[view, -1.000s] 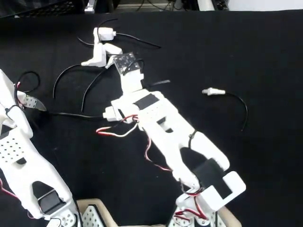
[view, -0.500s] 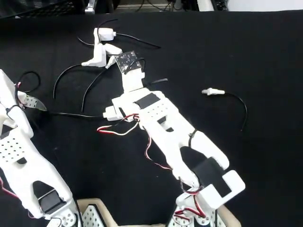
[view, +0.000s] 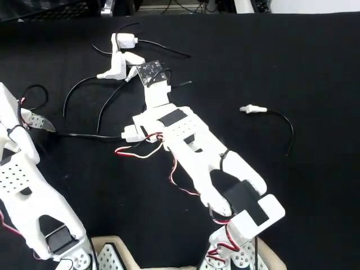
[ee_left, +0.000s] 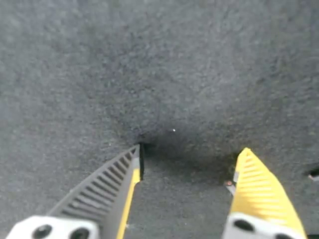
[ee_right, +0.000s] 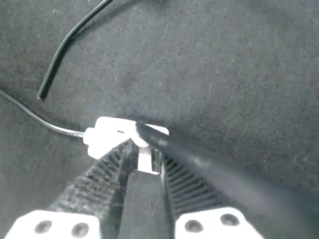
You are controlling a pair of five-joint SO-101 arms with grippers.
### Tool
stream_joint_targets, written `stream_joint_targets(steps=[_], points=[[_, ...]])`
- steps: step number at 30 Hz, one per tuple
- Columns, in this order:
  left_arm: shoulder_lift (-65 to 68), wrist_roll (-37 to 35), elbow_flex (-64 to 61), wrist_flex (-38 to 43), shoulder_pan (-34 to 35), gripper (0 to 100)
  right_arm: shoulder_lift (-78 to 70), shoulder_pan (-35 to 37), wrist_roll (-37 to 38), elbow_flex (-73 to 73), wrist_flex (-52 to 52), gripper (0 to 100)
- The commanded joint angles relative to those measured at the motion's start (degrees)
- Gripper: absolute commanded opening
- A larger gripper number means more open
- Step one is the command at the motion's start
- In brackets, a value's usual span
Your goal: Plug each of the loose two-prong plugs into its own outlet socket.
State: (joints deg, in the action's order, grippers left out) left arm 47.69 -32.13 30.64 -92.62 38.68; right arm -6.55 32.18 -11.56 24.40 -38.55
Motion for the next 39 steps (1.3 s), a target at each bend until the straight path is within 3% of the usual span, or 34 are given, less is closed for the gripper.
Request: stream_joint_targets(steps=[1, 11, 17, 19, 22, 26, 31, 39], points=[[0.18, 0.00, 0.13, 2.02, 0.40, 30, -0.13, -0.35, 0.53, -1.89, -2.37, 1.1], [0.18, 0.00, 0.13, 2.02, 0.40, 30, -4.62, -0.09, 0.53, -3.12, -3.25, 1.1], [0.18, 0.00, 0.13, 2.02, 0.40, 30, -9.89, -0.09, 0.53, -10.42, -9.85, 1.6], [0.18, 0.00, 0.13, 2.02, 0.40, 30, -10.15, 0.00, 0.53, -11.74, -11.08, 5.1], [0.18, 0.00, 0.22, 1.85, 0.40, 30, -9.19, 0.79, 0.62, -12.26, -12.31, 19.2], [0.18, 0.00, 0.22, 1.85, 0.40, 30, -6.02, 4.40, 5.71, -10.77, -12.57, 33.8], [0.18, 0.00, 0.22, 1.76, 0.40, 30, 0.31, 7.91, 8.62, -7.69, -12.31, 34.9], [0.18, 0.00, 0.31, 1.76, 0.40, 30, 10.07, 7.12, 17.23, -7.16, -15.91, 35.0]])
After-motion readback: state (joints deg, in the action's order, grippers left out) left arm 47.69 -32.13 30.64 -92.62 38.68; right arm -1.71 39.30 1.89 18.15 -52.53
